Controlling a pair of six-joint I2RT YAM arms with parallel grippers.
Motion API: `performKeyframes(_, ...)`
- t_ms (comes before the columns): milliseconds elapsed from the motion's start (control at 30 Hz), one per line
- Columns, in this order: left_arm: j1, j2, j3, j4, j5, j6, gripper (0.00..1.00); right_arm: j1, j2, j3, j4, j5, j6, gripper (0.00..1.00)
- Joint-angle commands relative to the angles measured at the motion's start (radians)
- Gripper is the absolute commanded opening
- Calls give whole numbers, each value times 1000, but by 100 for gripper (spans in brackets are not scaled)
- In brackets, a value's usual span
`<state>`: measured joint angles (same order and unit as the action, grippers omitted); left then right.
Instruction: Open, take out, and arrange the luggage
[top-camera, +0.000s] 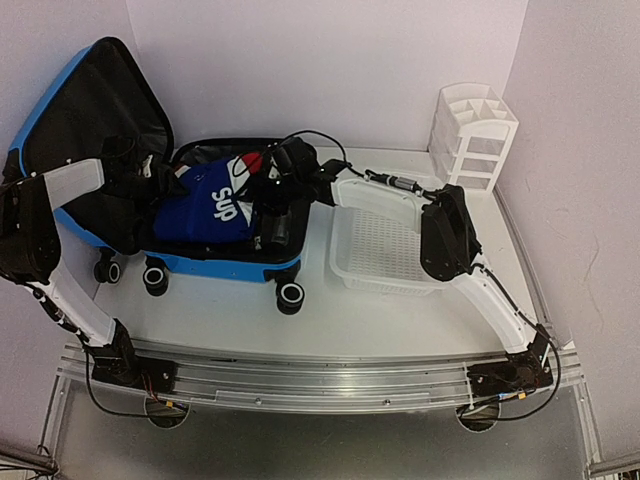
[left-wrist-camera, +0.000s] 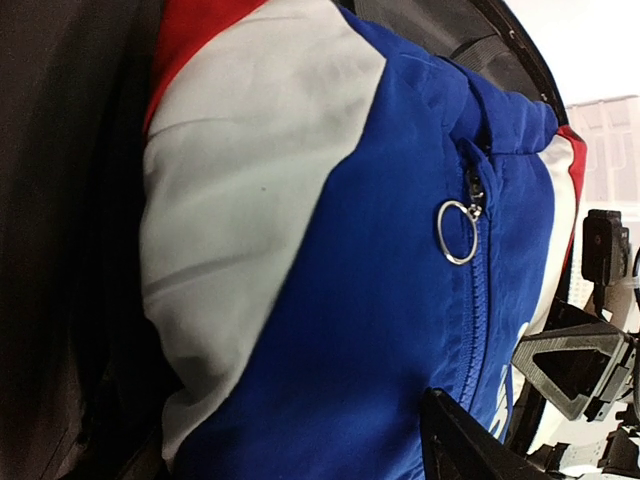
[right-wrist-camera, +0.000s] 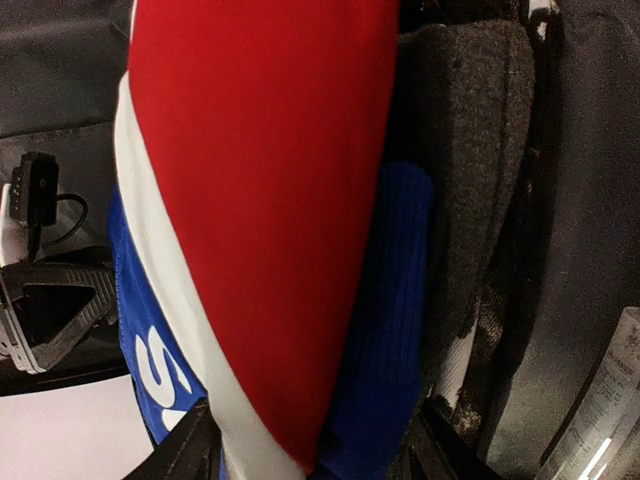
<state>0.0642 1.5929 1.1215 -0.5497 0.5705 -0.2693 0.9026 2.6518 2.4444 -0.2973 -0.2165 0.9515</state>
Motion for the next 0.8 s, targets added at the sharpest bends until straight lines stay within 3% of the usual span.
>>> performKeyframes(0,-13,10,-29,64,17,3,76,8,20,42,52,-28,16,51)
performKeyframes(233,-40,29,-59,92,40,2,75,17,37,56,75,-51,21,37)
performKeyframes(333,-58,24,-52,94,63,-4,68,19,15,29,74,-37,5,39)
performKeyframes(400,-61,22,-46,91,77,-10,59,21,-11,-6,70,-17,-11,41)
performKeyframes(633,-61,23,-4,48,104,-1,5,31,-55,-40,9,11,-42,46)
performKeyframes(700,-61,21,18,36,105,4,0,37,-65,-32,-23,25,-49,45)
performKeyframes(767,-61,16,37,30,107,5,0,41,-77,-23,-56,39,-56,36)
